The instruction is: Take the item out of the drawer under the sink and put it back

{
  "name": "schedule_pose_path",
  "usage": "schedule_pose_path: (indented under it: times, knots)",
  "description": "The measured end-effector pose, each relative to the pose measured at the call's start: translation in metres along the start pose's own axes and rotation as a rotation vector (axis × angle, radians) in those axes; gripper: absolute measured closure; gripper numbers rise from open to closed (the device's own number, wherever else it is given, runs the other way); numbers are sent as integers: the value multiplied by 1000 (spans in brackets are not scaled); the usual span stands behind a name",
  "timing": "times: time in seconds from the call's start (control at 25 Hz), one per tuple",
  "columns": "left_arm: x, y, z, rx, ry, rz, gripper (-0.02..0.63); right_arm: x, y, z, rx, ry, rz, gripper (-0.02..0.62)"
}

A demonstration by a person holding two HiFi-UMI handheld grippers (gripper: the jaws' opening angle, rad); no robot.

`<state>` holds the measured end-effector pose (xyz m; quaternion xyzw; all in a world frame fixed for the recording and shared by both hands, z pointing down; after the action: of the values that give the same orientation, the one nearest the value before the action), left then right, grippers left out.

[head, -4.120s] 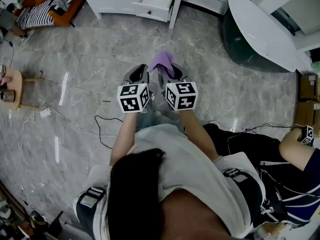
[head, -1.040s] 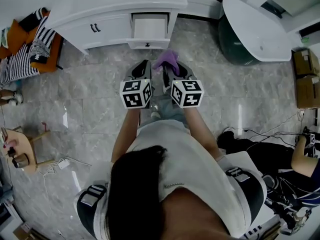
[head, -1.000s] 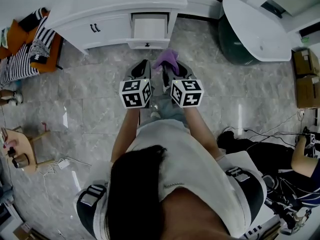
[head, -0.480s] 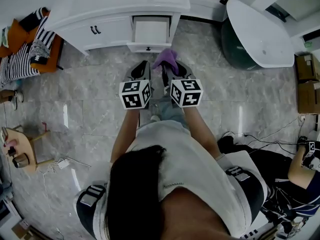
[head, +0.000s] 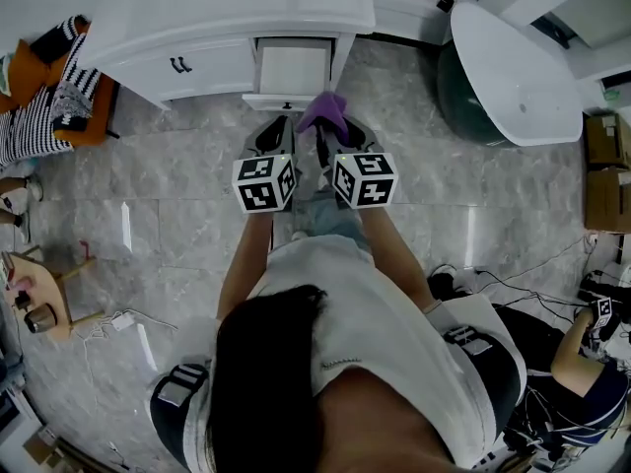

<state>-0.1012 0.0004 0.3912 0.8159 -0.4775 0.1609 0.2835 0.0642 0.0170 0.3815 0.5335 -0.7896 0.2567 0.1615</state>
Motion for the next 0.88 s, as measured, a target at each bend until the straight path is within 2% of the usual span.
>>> schedule_pose_path:
  times: [0.88]
  knots:
    - [90,-15,57,-25,23,88,586,64,-82,57,-14,60,101,514]
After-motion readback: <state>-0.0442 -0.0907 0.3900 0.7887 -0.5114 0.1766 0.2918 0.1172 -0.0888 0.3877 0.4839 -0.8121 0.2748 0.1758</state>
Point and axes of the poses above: the fingertips, and each gripper's own axes: x forward along the fingers, y to its left, z out of its top, the point moved 9 cm from there along -x, backward along the fingers, and after that the axes turned 9 degrees about y, right-handed, at the moved point
